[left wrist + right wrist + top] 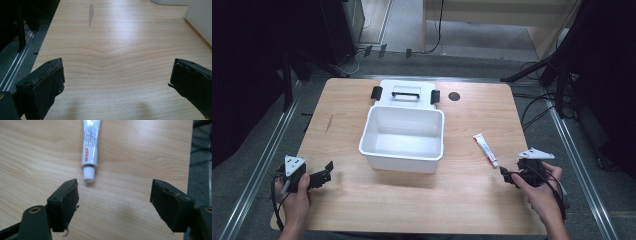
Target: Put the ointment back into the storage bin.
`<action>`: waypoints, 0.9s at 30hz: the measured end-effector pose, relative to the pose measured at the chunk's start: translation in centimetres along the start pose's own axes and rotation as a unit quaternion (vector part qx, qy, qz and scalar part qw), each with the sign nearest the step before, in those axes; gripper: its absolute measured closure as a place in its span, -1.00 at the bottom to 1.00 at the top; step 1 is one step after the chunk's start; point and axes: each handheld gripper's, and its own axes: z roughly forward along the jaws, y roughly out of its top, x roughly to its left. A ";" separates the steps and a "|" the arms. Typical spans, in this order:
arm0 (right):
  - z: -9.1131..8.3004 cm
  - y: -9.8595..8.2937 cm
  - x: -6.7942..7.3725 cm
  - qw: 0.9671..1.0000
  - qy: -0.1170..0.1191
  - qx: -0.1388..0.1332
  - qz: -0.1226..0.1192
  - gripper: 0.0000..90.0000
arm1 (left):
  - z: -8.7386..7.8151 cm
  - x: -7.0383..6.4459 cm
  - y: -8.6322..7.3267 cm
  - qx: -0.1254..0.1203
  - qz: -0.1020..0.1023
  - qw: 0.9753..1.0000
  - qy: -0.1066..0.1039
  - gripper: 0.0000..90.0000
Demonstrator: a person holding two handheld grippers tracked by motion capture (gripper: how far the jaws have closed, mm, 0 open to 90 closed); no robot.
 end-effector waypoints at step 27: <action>6.3 12.3 2.4 0.948 0.025 0.311 -0.066 -0.13 | 0.0 0.0 0.0 -0.003 -0.002 1.000 -0.003 -1.00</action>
